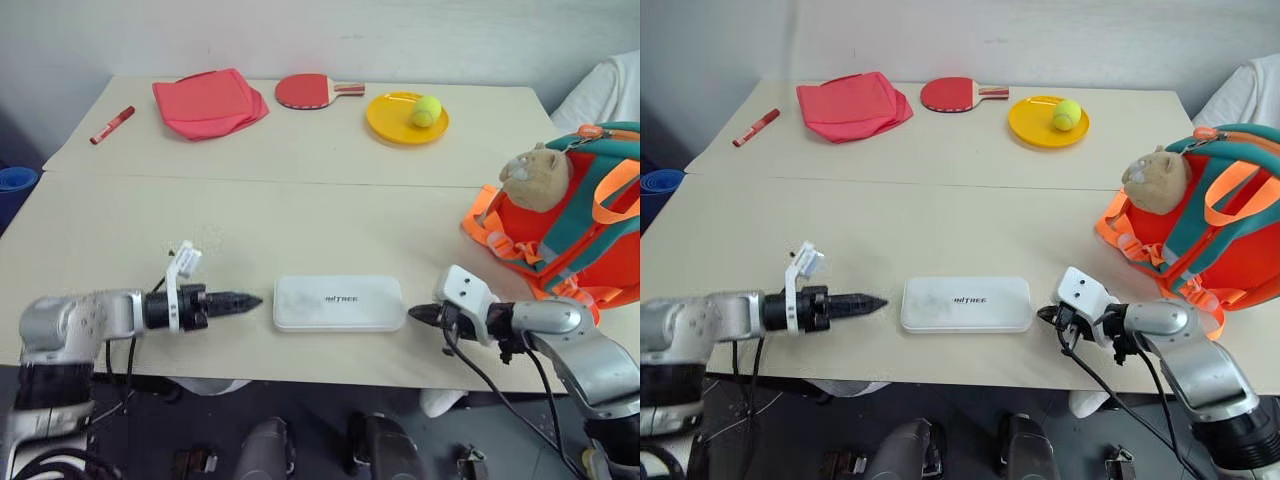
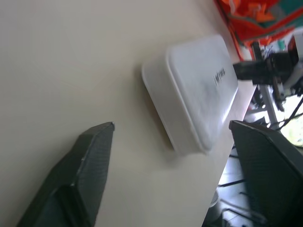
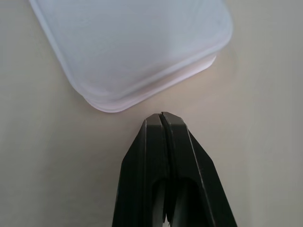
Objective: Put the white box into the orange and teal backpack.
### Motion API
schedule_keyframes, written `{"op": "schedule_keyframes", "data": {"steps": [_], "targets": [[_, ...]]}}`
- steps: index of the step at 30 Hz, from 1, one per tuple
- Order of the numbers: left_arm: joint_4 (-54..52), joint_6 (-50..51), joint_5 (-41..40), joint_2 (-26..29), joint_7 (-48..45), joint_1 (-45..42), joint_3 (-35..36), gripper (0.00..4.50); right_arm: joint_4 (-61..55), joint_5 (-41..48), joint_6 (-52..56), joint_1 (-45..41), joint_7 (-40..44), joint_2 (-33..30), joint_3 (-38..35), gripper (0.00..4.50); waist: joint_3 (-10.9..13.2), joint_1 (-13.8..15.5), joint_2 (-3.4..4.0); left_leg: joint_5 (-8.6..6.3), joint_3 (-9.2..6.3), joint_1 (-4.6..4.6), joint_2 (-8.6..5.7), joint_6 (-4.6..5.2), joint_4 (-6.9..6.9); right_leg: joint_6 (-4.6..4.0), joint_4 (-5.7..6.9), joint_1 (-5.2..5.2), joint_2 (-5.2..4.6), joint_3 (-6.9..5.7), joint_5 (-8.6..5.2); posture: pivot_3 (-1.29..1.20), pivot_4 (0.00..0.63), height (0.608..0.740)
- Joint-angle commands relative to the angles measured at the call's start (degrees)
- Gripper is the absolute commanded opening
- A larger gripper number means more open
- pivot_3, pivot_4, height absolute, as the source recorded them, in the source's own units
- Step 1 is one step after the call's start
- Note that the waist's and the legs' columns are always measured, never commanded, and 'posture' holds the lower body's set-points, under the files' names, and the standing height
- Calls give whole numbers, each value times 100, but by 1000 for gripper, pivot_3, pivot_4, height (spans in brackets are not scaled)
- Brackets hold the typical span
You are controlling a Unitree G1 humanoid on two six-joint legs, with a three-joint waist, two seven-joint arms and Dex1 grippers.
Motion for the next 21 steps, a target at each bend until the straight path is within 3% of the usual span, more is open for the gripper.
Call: {"op": "schedule_keyframes", "data": {"steps": [1, 13, 21], "targets": [[463, 667, -401, 203, 16, -432, -617, 4471, 216, -84, -271, -185, 4, 53, 114, 0, 2, -34, -4, 1, 2, -1, 0, -1, 0, 0, -1, -1, 0, 1, 0, 0, 150, 740], [1385, 667, -1268, -404, 1233, -823, -1223, 4471, 702, -239, -572, -643, 94, 289, 533, 0, -3, -67, -11, 16, -5, 10, -8, -12, 1, 2, 8, 9, -11, 7, -1, 0, 150, 740], [1432, 667, -2308, -751, 2161, -721, -1039, 4471, 588, -248, -471, -683, 62, 442, 651, 0, -7, -60, -15, 16, -6, 16, -9, -12, 2, 3, 7, 16, -14, 9, 0, 0, 150, 740]]}}
